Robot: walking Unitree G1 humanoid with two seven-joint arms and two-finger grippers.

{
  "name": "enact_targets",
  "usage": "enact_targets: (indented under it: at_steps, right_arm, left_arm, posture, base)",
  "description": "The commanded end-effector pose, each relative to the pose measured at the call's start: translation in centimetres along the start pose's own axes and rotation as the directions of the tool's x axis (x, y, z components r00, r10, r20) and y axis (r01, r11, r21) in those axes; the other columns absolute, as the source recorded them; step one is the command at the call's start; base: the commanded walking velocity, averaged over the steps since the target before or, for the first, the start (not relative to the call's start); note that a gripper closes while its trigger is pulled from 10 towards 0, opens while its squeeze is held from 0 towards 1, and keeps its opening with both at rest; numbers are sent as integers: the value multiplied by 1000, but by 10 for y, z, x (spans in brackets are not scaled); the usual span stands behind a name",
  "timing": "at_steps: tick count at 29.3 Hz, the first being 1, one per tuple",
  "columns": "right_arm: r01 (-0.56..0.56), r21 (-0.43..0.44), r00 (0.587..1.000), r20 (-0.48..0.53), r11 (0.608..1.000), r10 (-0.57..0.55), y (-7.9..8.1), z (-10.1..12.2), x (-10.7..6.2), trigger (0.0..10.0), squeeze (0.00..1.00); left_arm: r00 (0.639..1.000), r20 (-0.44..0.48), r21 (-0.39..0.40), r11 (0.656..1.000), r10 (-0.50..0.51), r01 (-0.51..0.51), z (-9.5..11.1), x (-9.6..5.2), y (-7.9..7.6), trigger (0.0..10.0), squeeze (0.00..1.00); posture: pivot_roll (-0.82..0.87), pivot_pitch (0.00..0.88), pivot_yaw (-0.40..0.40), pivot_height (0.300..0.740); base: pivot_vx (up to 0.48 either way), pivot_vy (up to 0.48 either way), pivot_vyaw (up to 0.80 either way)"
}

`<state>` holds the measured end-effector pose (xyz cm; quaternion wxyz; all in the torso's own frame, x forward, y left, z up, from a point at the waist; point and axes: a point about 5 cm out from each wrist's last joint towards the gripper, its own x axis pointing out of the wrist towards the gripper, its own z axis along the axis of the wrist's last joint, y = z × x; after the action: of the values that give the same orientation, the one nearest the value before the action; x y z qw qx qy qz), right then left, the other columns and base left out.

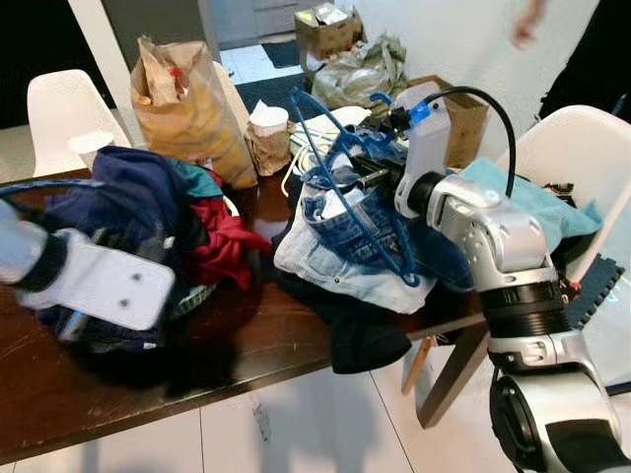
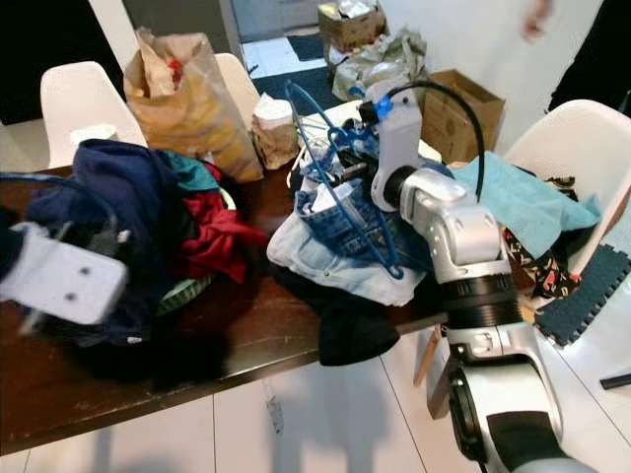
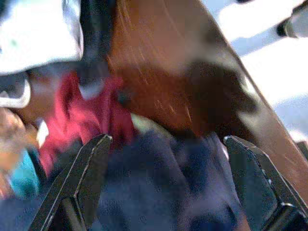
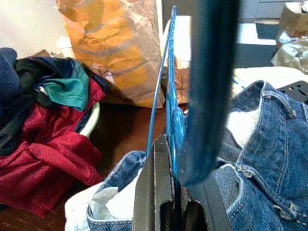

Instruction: Hang hanger

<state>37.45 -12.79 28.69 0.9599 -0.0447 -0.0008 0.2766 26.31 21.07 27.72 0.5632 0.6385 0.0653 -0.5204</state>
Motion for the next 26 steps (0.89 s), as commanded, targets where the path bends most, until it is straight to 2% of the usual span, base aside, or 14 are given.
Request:
enact_targets:
  at_steps: [1,7,15,16,19,20,26]
  right_arm:
    - [-2,-11,1000,5,1000,2,2,3,2,10000,0]
    - [1,-10,1000,8,1000,-1,3,2,1,10000,0]
    - [12,-9,1000,8,1000,-12,-1,2,-1,10000,0]
    - [12,-8,1000,9,1000,-12,-1,2,-1,10000,0]
    - [12,-7,1000,10,1000,-12,-1,2,-1,10000,0]
    - [11,-6,1000,12,1000,-10,0,2,-1,10000,0]
    - [2,-6,1000,13,1000,-2,3,2,-1,10000,0]
  left_arm:
    - [1000,-9,26,1000,-10,10,0,5,-2,10000,0]
    - [998,-37,62,997,-48,50,-4,14,-10,10000,0]
    - [991,-106,102,990,-85,96,-12,12,-11,10000,0]
    - [989,-139,130,989,-58,76,-16,9,-7,10000,0]
    - [986,-161,150,987,-37,61,-19,7,-3,10000,0]
    - [982,-190,176,984,19,15,-23,5,4,10000,0]
    - [969,-210,221,972,128,-80,-28,5,17,10000,0]
  posture:
    - [-59,63,79,740]
    - [-62,69,85,740]
    - [-62,69,86,740]
    - [-59,71,88,740]
    - [-54,72,89,740]
    - [-54,75,92,740]
    - [-56,79,92,740]
  base:
    - [0,0,0]
    - [0,0,0]
    - [0,0,0]
    - [0,0,0]
    - [0,0,0]
    - [0,0,0]
    - [0,0,0]
